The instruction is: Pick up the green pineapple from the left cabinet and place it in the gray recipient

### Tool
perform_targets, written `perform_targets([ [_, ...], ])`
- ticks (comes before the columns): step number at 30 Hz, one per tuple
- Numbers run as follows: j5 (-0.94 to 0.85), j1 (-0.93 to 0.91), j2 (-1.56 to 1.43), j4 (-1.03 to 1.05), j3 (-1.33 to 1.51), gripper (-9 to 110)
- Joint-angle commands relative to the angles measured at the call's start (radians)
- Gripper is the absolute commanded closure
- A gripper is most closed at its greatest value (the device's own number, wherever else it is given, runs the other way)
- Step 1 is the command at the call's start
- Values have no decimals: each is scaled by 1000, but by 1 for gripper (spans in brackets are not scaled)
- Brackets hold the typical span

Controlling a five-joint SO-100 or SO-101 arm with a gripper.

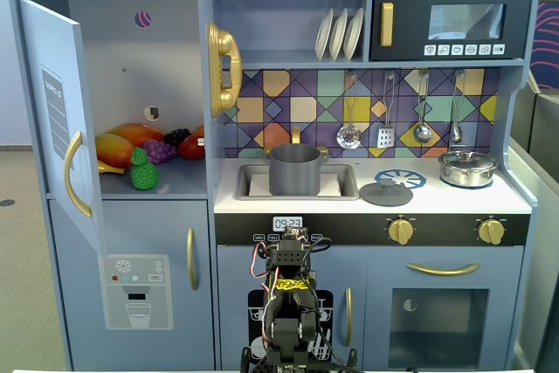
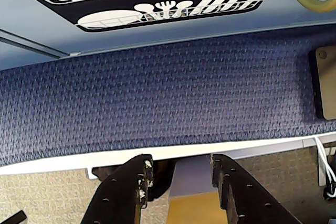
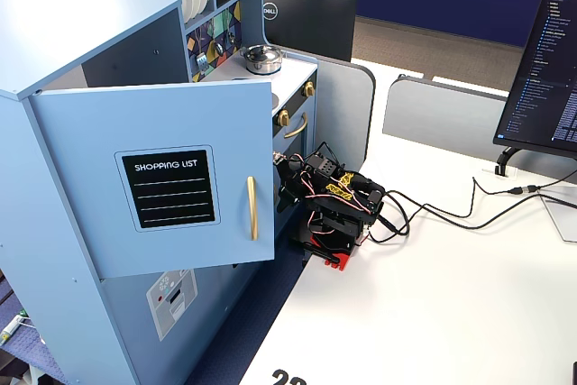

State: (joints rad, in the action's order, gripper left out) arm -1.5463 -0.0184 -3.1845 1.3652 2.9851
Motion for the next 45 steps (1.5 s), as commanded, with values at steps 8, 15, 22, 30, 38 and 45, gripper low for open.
perform_targets([
  [8,32,-57,6,164,17,101],
  [15,153,276,14,-57,-12,99],
  [22,-43,716,167,-1066,-176,95],
  [30,21,847,411,-1221,-479,70],
  [38,-100,859,581,-1355,-601,63],
  [45,-97,831,798,-1517,-712,58],
])
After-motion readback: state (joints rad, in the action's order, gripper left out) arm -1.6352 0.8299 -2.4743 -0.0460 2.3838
